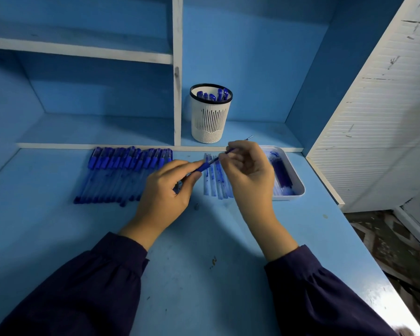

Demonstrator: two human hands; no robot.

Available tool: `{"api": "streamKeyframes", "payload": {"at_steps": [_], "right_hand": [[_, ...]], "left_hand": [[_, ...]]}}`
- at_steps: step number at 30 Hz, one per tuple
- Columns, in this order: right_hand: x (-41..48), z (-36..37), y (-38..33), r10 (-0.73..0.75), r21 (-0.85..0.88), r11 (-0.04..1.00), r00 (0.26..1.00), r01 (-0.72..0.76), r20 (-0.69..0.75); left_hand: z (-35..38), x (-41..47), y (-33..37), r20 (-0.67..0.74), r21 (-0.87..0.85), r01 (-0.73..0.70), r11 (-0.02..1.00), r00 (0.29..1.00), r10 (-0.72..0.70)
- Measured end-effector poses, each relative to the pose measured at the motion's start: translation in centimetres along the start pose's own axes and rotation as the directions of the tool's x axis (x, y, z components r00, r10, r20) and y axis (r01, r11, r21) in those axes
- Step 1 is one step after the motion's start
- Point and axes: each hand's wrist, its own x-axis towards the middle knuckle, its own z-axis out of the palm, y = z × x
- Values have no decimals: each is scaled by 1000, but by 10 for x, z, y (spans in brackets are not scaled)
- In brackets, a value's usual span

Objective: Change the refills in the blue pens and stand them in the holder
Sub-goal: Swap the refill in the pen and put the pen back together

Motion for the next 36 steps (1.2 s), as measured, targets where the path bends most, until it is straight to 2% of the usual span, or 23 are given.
{"api": "streamKeyframes", "payload": {"at_steps": [5, 10, 13, 16, 23, 26, 28, 32, 34, 36], "right_hand": [[-8, -2, -1, 22, -28, 999, 995, -20, 102], [-7, -3, -2, 7, -29, 1000, 996, -5, 85], [-7, -7, -2, 14, -69, 998, 981, -1, 193], [-11, -7, -2, -25, -119, 991, 958, 62, 286], [-10, -8, 3, -96, -220, 955, 908, 199, 407], [-11, -8, 4, -91, -199, 959, 884, 202, 458], [-13, -8, 3, -67, -178, 970, 888, 164, 455], [-13, -11, 1, 115, -145, 988, 907, -60, 406], [-12, -14, 4, 189, -206, 972, 894, -112, 406], [-14, -15, 8, 241, -313, 944, 867, -105, 436]], "left_hand": [[-5, -4, 6, -1, 2, 29, 1000, 1000, -29], [-15, -11, 7, 7, 16, 42, 999, 999, -42], [-21, -14, 8, 5, 23, 50, 999, 999, -50], [-25, -17, 9, 7, 21, 58, 998, 998, -58], [-33, -22, 13, 37, 17, 62, 998, 997, -62], [-33, -23, 13, 49, 23, 58, 998, 997, -59], [-34, -23, 13, 51, 27, 65, 998, 996, -66], [-35, -23, 10, 35, 18, 103, 995, 994, -103], [-36, -23, 9, 17, 15, 116, 993, 993, -116], [-36, -23, 7, 0, 24, 129, 991, 992, -129]]}}
